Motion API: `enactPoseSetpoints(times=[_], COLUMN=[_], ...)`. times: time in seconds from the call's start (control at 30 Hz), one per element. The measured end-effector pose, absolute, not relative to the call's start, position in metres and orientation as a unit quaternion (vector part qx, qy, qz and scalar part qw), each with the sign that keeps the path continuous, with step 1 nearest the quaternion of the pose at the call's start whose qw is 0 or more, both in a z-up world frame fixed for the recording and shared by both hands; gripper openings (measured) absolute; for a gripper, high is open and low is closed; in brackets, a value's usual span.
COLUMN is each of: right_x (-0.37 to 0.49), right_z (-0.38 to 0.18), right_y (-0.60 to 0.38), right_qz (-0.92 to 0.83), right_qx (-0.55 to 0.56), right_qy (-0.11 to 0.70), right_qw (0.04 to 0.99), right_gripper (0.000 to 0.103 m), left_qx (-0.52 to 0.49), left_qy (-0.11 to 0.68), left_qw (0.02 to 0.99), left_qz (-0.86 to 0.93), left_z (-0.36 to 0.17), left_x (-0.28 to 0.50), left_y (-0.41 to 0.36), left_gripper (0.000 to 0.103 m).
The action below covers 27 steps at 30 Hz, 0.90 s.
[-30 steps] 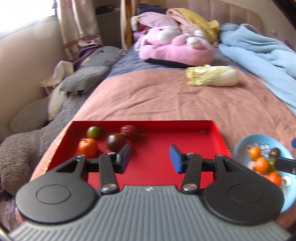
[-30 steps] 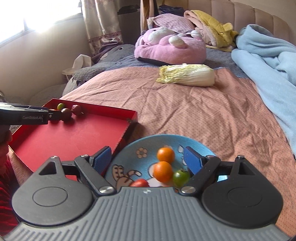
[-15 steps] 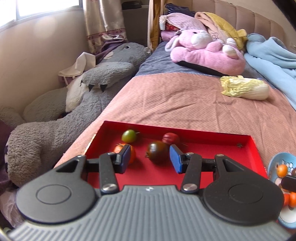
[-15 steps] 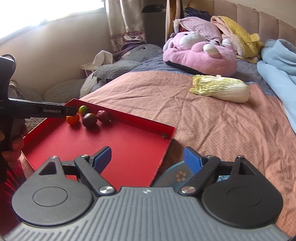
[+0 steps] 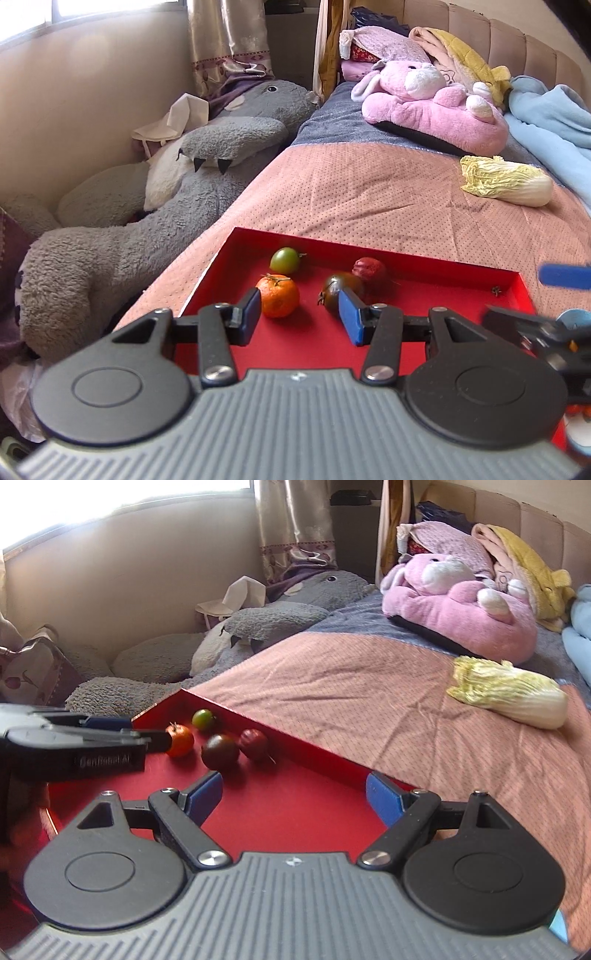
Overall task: Organize fruits
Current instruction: 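Grasp a dark brown tomato with the right tool while the left tool grasps the tangerine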
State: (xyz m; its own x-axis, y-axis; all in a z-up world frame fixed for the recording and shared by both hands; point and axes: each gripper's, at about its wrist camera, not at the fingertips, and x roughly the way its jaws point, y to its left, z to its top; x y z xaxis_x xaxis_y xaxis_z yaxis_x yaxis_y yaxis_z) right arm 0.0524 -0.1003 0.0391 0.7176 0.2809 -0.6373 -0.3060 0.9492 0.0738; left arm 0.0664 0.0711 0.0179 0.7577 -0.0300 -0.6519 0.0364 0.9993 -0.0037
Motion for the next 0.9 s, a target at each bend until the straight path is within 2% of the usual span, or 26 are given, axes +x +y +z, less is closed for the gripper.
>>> enactPoseSetpoints(times=[0.13, 0.27, 0.37, 0.53, 0.9], right_x=[0.076, 0.098, 0.109, 0.102, 0.12], right_z=[0.033, 0.018, 0.01, -0.003, -0.032], right_y=[-0.082, -0.068, -0.067, -0.054, -0.018], right_qz=[0.173, 0.182, 0.183, 0.212, 0.231], right_qx=[-0.018, -0.006, 0.01, -0.031, -0.001], right_qy=[0.344, 0.361, 0.371, 0.374, 0.398], right_qw=[0.923, 0.915, 0.91, 0.903, 0.888], right_gripper=[0.085, 0.074, 0.073, 0.073, 0.069], left_qx=[-0.002, -0.028, -0.033, -0.064, -0.077], left_qy=[0.359, 0.37, 0.37, 0.36, 0.377], left_qw=[0.933, 0.929, 0.928, 0.929, 0.922], left_qz=[-0.008, 0.002, 0.018, 0.053, 0.038], left_z=[0.014, 0.012, 0.013, 0.016, 0.01], left_x=[0.07, 0.073, 0.073, 0.075, 0.086], left_y=[0.074, 0.084, 0.088, 0.102, 0.102], left_gripper=[0.049, 0.049, 0.049, 0.049, 0.049])
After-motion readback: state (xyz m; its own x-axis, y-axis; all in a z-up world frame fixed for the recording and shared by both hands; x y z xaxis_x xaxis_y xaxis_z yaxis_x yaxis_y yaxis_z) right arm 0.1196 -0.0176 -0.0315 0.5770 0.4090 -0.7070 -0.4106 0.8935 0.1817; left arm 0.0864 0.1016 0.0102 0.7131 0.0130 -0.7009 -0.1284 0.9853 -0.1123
